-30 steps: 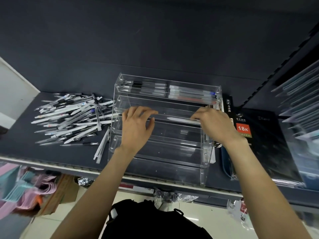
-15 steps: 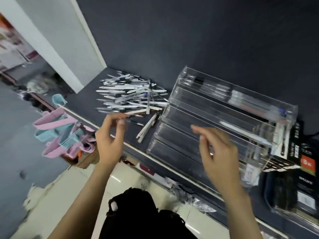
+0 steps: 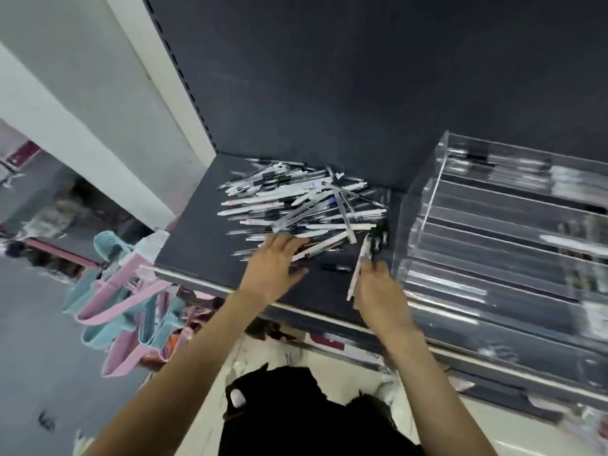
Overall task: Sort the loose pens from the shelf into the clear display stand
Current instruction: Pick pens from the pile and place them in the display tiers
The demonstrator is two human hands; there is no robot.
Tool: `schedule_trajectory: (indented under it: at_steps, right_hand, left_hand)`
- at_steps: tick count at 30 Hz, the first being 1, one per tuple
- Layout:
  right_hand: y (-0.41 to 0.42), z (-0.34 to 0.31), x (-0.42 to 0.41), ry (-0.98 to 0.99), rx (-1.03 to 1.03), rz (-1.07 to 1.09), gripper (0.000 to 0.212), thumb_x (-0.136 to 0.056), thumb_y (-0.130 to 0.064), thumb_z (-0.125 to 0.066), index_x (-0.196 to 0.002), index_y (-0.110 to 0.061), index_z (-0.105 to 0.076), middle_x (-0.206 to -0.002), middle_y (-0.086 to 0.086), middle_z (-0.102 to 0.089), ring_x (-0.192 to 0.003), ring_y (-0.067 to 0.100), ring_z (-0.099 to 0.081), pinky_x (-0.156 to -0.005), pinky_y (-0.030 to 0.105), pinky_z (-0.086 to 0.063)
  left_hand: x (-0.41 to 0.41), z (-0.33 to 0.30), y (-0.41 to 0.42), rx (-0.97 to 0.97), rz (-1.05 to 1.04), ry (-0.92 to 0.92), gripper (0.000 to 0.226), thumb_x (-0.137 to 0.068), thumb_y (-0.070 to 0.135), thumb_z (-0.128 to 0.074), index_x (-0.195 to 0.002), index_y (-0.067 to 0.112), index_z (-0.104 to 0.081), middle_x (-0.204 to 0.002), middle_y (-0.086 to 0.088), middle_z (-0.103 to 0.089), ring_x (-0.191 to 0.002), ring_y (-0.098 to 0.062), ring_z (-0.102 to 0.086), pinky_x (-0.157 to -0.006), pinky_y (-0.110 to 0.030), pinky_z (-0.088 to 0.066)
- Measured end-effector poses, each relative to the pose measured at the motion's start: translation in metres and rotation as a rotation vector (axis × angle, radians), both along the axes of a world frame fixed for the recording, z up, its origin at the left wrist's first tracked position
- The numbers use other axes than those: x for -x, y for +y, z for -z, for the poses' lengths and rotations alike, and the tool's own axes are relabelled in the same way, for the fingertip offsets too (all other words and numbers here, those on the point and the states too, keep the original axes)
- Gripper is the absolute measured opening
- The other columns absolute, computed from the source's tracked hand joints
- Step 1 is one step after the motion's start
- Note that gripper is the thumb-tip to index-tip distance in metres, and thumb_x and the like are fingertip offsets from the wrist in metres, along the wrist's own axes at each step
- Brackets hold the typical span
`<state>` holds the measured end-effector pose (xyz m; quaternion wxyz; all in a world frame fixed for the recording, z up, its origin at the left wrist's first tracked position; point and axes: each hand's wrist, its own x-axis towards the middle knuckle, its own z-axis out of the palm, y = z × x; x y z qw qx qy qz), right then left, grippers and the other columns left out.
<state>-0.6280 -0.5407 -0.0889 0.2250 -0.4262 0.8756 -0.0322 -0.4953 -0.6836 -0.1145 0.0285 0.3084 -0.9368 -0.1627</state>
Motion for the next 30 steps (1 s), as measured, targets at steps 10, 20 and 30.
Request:
schedule_trajectory:
  at_steps: [10,20,30]
  right_hand:
    - [-0.04,0.03,-0.011,0.093,0.007,0.458,0.032,-0.092,-0.02,-0.058,-0.112,-0.005,-0.037,-0.103,0.017,-0.065,-0.096,0.037,-0.064,-0.076,0.042,-0.051]
    - [-0.039,0.033,-0.01,-0.012,0.106,0.545,0.041,-0.087,-0.022,-0.065,-0.116,-0.004,-0.043,-0.104,0.019,-0.066,-0.097,0.037,-0.064,-0.081,0.04,-0.052]
    - [-0.029,0.045,0.0,-0.184,0.299,0.574,0.037,-0.084,-0.024,-0.069,-0.111,-0.009,-0.049,-0.087,0.009,-0.071,-0.08,0.026,-0.068,-0.075,0.037,-0.055]
  left_hand:
    - [0.038,0.019,-0.023,0.032,0.288,-0.138,0.039,-0.094,0.021,-0.056,-0.129,0.01,-0.043,-0.129,-0.009,-0.049,-0.121,-0.024,-0.046,-0.096,-0.032,-0.042]
    - [0.061,0.017,-0.011,0.118,0.296,-0.204,0.044,-0.095,0.031,-0.052,-0.128,0.003,-0.042,-0.126,-0.013,-0.052,-0.119,-0.027,-0.048,-0.083,-0.035,-0.049]
    - [0.066,0.017,-0.017,0.049,0.252,-0.26,0.036,-0.093,0.006,-0.054,-0.127,0.001,-0.043,-0.125,-0.016,-0.049,-0.115,-0.029,-0.049,-0.087,-0.033,-0.048]
